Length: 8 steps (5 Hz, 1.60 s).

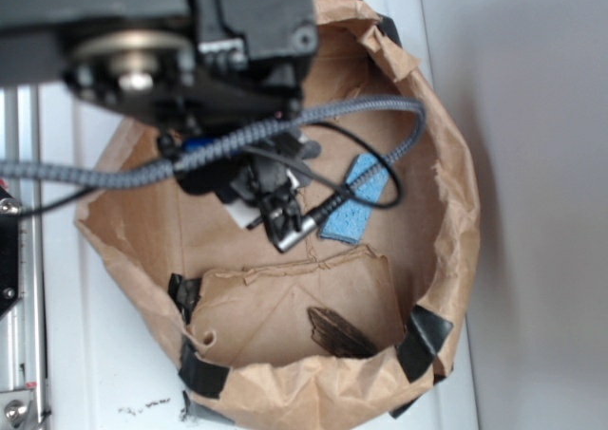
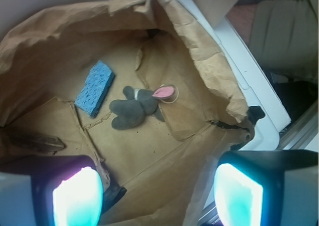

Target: Grab the gray animal.

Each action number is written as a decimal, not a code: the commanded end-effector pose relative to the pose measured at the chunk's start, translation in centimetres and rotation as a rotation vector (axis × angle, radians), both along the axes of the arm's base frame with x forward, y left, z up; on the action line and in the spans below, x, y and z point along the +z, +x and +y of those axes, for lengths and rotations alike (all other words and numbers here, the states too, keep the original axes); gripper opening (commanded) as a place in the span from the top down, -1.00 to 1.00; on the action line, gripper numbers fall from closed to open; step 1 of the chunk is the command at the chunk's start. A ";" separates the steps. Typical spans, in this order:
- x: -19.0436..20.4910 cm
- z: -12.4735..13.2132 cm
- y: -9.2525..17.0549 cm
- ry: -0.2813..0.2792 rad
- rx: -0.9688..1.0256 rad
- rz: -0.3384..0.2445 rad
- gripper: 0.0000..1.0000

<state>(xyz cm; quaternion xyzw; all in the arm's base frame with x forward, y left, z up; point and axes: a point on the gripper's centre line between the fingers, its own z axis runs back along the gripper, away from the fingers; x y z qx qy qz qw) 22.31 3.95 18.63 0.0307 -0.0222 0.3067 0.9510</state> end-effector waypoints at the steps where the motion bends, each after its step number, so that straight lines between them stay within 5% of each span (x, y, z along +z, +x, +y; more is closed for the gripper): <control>1: 1.1 1.0 -0.1 0.007 0.012 -0.045 -1.00; 2: -0.3 1.0 0.3 -0.098 0.266 -0.038 -1.00; 3: -1.9 0.5 1.2 -0.111 0.459 -0.029 -1.00; 7: -9.6 2.5 5.4 0.063 0.674 -0.061 -1.00; 8: -9.6 2.5 5.4 0.063 0.674 -0.061 -1.00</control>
